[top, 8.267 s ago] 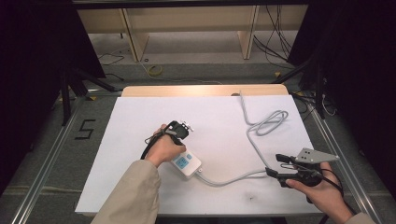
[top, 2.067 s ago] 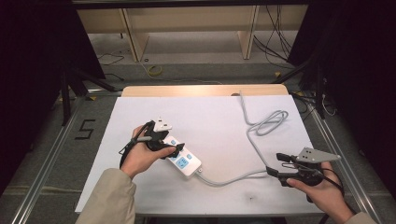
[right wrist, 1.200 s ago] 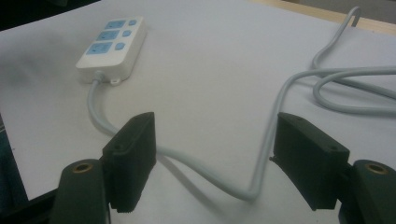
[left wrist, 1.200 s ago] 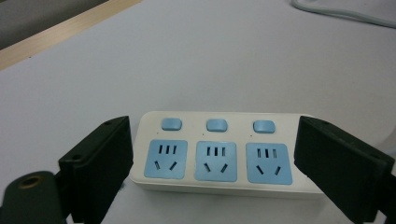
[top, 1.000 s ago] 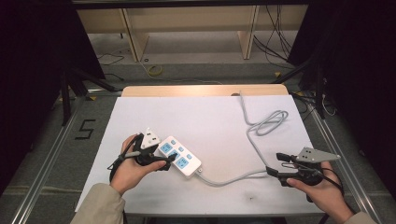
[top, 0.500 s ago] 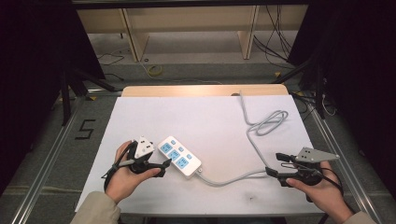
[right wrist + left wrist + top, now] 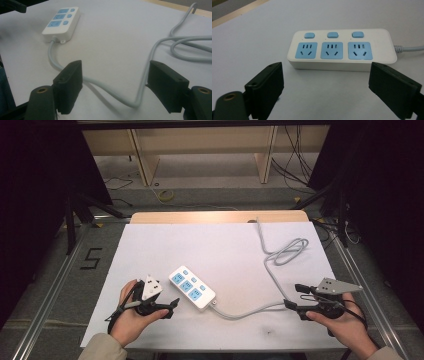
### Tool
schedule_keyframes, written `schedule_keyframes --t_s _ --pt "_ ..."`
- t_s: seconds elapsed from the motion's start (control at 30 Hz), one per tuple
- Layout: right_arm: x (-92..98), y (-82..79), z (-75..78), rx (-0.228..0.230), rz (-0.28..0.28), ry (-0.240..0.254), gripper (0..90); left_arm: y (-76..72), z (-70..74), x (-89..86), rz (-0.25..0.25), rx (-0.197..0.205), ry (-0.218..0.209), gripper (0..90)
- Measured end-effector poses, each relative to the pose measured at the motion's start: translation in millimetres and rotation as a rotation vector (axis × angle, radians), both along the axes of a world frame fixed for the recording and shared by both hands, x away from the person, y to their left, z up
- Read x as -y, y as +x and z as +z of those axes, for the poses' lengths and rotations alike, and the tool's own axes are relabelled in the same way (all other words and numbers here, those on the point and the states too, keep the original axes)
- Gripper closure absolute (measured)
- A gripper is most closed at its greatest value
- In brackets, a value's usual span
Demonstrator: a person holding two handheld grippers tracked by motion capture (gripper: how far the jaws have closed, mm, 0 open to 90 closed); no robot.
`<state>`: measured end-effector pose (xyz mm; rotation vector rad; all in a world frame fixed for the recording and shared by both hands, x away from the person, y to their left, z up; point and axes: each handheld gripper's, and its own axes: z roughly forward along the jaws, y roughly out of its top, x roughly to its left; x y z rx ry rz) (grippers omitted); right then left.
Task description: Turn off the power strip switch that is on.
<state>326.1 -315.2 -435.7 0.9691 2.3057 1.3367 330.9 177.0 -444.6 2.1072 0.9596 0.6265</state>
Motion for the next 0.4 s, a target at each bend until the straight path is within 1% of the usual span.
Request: schedule_keyframes --t_s 0.2,0.4 --pt "0.0 0.7 -0.1 0.001 0.003 0.001 28.8 0.3 -3.3 1.7 -0.005 -0.006 0.004 12.4" --pt "0.3 0.8 0.0 0.001 0.002 0.003 28.7 0.4 -4.2 3.7 -0.01 -0.003 0.004 12.5"
